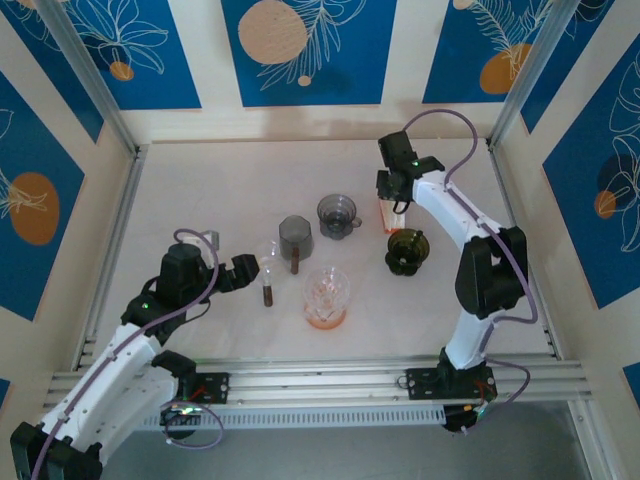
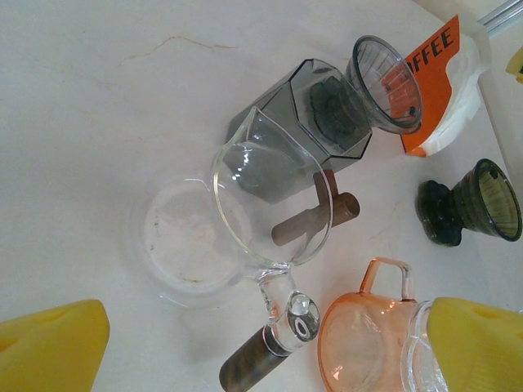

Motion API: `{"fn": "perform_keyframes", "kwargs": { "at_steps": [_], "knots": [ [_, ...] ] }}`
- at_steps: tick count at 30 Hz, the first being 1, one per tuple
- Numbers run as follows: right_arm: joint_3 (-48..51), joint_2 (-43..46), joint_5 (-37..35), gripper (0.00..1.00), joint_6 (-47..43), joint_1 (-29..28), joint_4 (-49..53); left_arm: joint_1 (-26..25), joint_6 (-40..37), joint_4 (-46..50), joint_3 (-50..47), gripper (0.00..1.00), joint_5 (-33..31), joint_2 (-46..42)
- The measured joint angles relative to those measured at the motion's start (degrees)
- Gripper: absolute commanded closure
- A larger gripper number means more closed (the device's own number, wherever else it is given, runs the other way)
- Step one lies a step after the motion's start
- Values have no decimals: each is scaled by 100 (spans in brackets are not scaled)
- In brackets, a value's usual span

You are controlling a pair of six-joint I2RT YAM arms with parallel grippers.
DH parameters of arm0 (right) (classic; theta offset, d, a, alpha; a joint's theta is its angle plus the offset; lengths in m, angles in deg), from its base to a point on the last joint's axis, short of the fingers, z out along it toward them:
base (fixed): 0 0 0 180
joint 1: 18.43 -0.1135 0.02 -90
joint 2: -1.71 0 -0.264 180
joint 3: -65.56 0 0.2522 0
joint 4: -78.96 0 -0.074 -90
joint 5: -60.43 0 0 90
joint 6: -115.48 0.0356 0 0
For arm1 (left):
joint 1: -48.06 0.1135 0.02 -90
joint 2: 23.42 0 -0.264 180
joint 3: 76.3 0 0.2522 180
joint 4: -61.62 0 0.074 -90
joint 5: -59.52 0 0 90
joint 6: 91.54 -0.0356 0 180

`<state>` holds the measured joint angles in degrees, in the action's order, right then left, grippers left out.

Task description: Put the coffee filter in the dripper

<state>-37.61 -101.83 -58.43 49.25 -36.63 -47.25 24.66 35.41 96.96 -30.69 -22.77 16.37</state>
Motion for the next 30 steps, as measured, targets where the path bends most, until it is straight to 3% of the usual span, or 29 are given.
{"fn": "perform_keyframes", "kwargs": {
  "at_steps": [8, 30],
  "knots": [
    [-127, -190, 42, 76, -127, 33, -37, 0, -2, -11, 0, 0, 13, 0],
    [-929, -997, 149, 79, -251, 33, 55, 0, -4, -142, 0, 0, 42, 50]
  ]
}}
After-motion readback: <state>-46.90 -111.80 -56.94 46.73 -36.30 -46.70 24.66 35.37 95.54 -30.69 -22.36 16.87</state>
